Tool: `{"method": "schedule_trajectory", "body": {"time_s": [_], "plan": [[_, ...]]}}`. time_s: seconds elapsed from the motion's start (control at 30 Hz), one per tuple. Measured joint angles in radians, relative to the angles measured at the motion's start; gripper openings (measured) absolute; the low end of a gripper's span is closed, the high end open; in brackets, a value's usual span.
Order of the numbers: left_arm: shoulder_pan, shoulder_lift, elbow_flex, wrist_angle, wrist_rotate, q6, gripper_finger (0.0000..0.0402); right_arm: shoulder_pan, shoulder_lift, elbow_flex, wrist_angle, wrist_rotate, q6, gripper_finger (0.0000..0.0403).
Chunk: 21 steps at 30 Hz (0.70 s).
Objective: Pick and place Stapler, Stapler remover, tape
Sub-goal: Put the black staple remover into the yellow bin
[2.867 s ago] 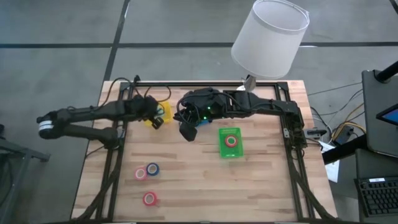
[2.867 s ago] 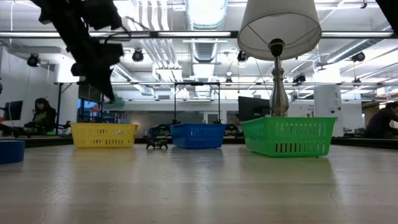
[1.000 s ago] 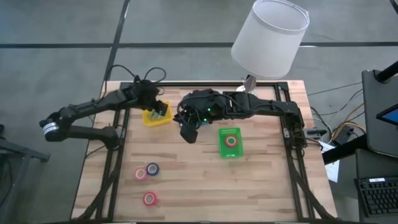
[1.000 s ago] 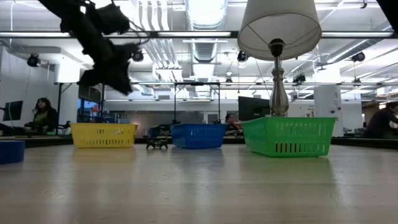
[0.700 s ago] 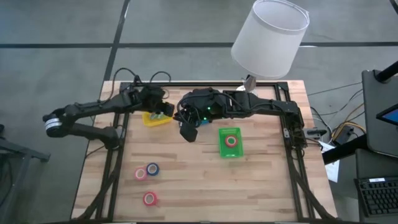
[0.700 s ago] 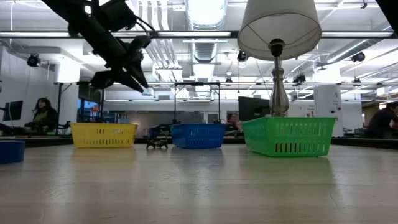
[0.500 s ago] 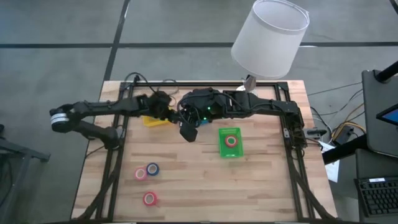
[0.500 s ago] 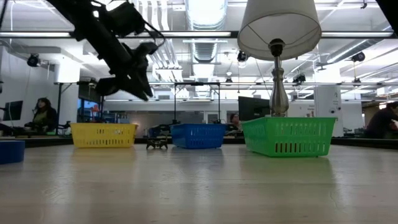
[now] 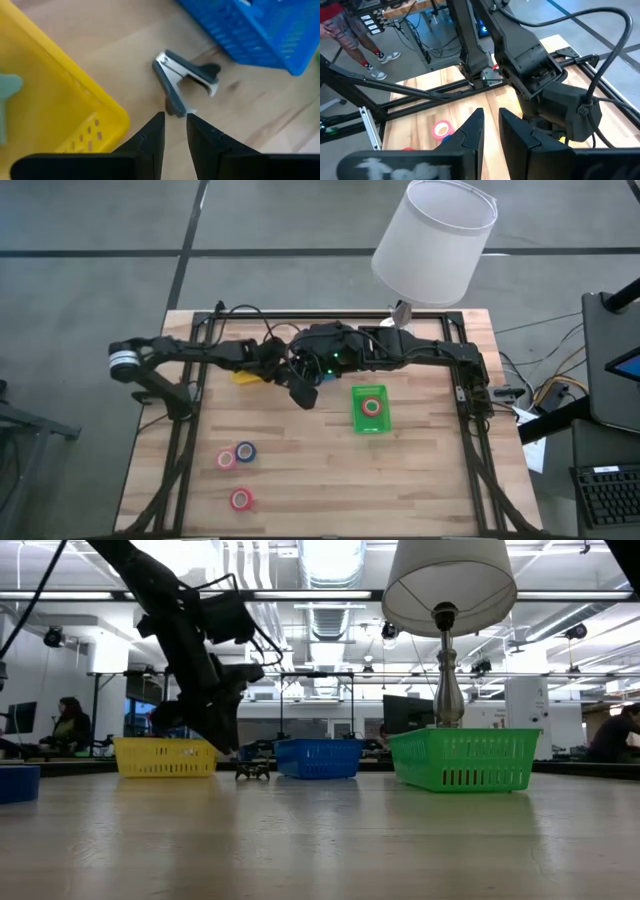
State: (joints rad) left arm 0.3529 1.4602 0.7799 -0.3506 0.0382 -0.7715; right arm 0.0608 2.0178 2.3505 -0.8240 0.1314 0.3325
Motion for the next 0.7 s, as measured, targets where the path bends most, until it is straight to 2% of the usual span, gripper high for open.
{"method": "schedule_trajectory", "body": {"time_s": [0.7], "plan": [[0.002,0.039,0.0,0.071,-0.013,0.018,0.0083,0.0,0.0,-0.006,-0.007,0.0,-0.001,0.0052]]}}
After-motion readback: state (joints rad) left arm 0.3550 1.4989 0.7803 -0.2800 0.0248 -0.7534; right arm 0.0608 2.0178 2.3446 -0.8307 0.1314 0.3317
